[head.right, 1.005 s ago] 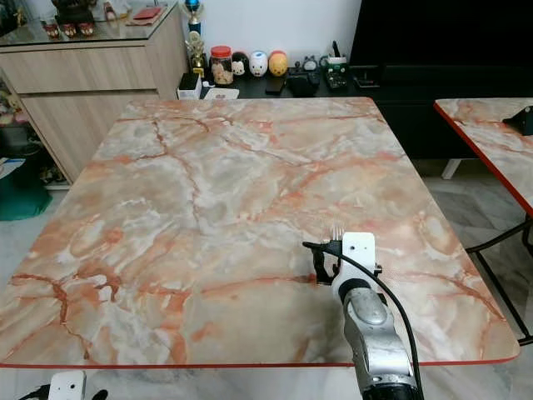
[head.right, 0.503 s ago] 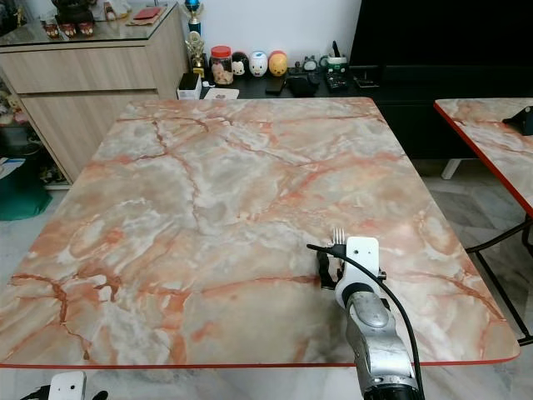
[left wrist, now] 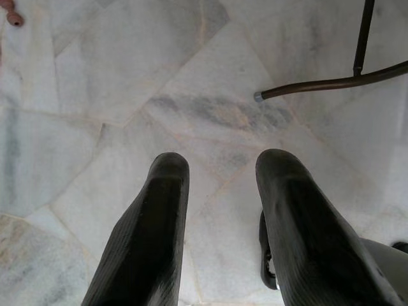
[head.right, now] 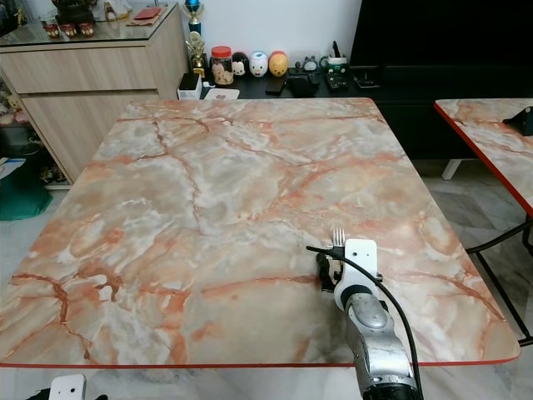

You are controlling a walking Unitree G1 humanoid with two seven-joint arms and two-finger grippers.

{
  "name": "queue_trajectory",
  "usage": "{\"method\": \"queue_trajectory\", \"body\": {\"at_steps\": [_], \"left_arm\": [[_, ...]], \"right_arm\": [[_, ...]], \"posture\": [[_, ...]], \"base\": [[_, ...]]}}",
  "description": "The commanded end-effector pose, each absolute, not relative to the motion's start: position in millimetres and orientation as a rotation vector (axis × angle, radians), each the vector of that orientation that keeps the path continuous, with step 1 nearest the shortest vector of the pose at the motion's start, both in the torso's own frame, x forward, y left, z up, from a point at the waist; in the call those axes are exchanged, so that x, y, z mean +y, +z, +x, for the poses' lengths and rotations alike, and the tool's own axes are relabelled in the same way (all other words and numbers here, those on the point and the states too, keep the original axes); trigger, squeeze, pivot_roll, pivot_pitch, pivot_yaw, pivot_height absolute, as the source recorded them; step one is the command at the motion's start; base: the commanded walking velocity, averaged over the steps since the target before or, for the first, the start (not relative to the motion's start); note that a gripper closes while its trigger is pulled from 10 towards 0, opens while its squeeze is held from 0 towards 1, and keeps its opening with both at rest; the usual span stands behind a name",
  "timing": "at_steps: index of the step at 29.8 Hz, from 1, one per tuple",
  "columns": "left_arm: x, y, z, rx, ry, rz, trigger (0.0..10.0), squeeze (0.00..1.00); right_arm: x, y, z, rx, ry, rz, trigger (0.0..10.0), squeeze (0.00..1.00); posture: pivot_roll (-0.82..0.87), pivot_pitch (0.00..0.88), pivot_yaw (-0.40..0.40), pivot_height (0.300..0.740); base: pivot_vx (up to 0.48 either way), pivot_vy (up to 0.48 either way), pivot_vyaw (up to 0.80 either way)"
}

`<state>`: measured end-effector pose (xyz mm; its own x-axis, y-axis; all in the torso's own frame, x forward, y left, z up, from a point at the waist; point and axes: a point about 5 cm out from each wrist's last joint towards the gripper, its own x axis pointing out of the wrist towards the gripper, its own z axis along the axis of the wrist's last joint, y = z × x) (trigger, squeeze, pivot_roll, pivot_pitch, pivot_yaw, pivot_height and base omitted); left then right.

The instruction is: Setting the table

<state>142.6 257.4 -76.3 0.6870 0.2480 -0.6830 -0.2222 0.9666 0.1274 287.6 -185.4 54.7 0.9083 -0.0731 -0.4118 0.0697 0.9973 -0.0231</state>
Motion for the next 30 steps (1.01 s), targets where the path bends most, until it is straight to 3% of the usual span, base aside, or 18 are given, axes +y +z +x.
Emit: {"method": "queue_trajectory", "body": {"at_steps": [1, 30], "left_arm": [[257.3, -78.9, 137.9, 0.799, 0.26, 0.044, 10.0, 0.0], [254.4, -79.8, 137.9, 0.804, 0.245, 0.05, 10.0, 0.0]], "right_arm": [[-188.5, 51.2, 287.4, 0.451, -0.082, -0.015, 0.0, 0.0], [-190.4, 55.6, 292.5, 0.427, -0.074, -0.019, 0.0, 0.0]], "posture": [[-0.04, 0.0, 0.007, 0.724], [-0.03, 0.0, -0.003, 0.724]], "base": [[0.0, 0.0, 0.0], [0.0, 0.0, 0.0]]}}
